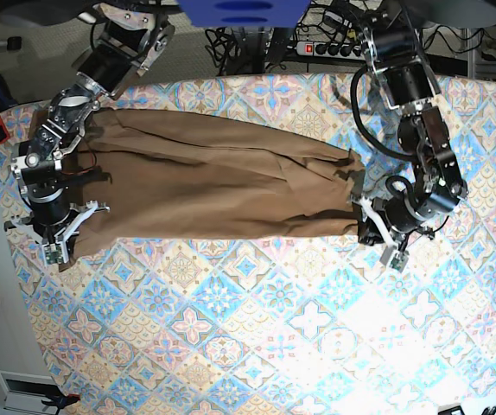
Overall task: Layout the t-shirt on the table in an organized manner, then fold the t-shirt properly
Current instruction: 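Lift one long edge with both grippers and fold it over lengthwise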
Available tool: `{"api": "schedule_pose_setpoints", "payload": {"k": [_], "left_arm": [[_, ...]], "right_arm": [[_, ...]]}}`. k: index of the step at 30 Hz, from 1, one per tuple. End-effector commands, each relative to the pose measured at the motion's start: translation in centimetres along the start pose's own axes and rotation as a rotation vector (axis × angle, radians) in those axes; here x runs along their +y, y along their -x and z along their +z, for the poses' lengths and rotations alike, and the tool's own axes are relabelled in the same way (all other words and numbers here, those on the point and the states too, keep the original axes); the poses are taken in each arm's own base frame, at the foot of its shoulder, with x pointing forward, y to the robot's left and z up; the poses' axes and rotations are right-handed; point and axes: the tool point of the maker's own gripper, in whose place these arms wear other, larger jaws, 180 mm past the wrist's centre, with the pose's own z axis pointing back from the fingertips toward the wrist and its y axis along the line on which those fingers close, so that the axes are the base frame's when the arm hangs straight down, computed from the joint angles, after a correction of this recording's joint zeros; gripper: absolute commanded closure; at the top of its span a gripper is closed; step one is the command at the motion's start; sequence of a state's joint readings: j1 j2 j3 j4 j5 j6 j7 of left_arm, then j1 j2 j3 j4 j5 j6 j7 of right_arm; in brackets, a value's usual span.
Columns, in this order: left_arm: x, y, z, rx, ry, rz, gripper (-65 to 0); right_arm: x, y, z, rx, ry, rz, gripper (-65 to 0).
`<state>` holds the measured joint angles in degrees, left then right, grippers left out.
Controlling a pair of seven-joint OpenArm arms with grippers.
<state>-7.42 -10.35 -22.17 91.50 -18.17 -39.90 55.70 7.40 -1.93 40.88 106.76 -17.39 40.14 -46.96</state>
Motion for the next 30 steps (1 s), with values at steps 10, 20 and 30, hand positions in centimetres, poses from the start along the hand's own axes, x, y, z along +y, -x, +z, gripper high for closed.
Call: {"api": "schedule_pose_setpoints", "payload": {"k": [10,20,30], "left_arm": [[0.7,1.3,0.9,0.012,-0.016,-0.016,0.0],[2.0,1.5,1.6,0.028,-0.042,-0.039,0.0],[2.1,1.6,1.6,0.036,-0.045,-0.041,0.0]], "right_arm": [[3.2,4.1,1.9,0.019,-0.107,-0.063,0.0],[0.5,8.0,4.2,0.047,-0.045,-0.202,0.0],[-1.0,9.1,5.1,0.057,-0.001,-0.237,0.0]]}}
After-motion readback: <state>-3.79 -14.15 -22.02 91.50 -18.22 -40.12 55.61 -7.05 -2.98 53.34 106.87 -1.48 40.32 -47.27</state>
